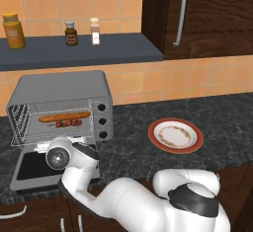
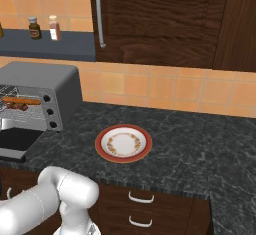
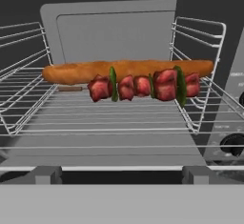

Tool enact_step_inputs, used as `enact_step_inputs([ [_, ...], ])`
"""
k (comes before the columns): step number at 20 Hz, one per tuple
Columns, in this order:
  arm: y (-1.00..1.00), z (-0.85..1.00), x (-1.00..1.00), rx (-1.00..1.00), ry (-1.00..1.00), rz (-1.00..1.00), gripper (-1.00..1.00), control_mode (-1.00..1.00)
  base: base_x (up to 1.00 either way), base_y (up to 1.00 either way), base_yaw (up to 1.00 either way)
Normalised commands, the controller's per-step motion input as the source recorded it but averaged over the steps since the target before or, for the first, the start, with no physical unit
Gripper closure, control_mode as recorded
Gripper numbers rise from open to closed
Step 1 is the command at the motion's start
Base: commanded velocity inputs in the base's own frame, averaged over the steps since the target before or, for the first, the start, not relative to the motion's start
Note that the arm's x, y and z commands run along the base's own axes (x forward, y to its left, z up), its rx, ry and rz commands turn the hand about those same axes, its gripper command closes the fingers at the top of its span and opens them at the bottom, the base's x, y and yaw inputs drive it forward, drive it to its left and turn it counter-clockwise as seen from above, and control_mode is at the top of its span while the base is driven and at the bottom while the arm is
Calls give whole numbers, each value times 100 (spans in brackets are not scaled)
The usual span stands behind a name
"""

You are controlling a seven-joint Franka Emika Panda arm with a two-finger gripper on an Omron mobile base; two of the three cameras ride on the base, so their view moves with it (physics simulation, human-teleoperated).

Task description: Pick up the kebab skewer and baguette bread, and place them inside the toaster oven. Close the toaster oven door and start by setting the timer.

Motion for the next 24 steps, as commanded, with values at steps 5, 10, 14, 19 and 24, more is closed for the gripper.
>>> enact_step_inputs([
  [5, 0, 0, 8, 0, 0, 0, -100, -100, 0, 0, 0],
  [10, 0, 0, 14, 0, 0, 0, -100, -100, 0, 0, 0],
  [14, 0, 0, 11, 0, 0, 0, -100, -100, 0, 0, 0],
  [19, 0, 0, 14, 0, 0, 0, -100, -100, 0, 0, 0],
  [24, 0, 0, 20, 0, 0, 0, -100, -100, 0, 0, 0],
])
